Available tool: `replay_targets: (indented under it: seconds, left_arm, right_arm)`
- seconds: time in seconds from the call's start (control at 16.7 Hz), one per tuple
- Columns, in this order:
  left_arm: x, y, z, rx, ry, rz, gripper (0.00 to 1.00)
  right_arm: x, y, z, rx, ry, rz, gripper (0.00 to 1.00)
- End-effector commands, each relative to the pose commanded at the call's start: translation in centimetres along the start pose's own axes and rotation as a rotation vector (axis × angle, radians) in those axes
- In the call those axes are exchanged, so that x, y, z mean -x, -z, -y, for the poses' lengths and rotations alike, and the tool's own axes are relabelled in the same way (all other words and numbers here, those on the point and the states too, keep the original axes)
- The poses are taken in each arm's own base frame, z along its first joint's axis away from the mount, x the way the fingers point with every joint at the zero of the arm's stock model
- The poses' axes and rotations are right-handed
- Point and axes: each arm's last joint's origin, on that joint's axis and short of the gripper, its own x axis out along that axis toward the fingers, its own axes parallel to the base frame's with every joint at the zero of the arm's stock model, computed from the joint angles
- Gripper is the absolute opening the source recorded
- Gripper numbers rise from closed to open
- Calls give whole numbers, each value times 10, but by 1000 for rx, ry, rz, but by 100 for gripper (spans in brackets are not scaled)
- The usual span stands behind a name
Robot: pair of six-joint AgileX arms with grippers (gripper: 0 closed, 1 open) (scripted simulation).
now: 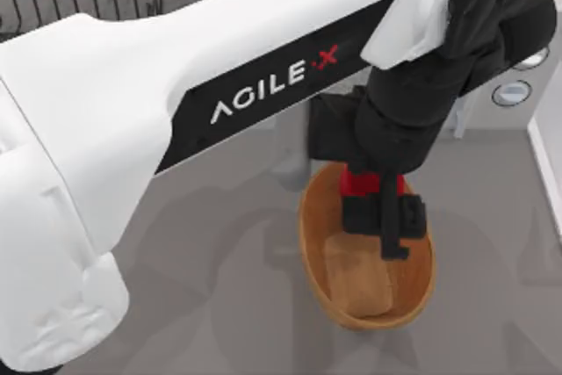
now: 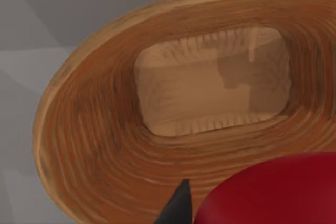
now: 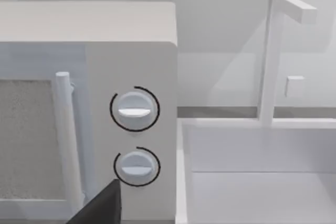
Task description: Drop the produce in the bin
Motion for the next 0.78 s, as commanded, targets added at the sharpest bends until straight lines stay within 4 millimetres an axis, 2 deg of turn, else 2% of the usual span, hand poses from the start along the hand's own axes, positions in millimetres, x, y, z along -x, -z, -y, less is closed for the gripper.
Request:
replay_targets:
  seconds: [0.18, 0.54, 0.78]
  left_arm:
    - [6, 1, 2, 42, 24, -29, 0]
    - [6, 0, 3, 45, 23, -27, 0]
    - [-16, 2, 5, 48, 22, -21, 0]
  right_arm:
    - [0, 0, 0, 0, 0, 0, 100]
    - [0, 0, 0, 0, 0, 0, 100]
    - [0, 0, 0, 0, 0, 0, 100]
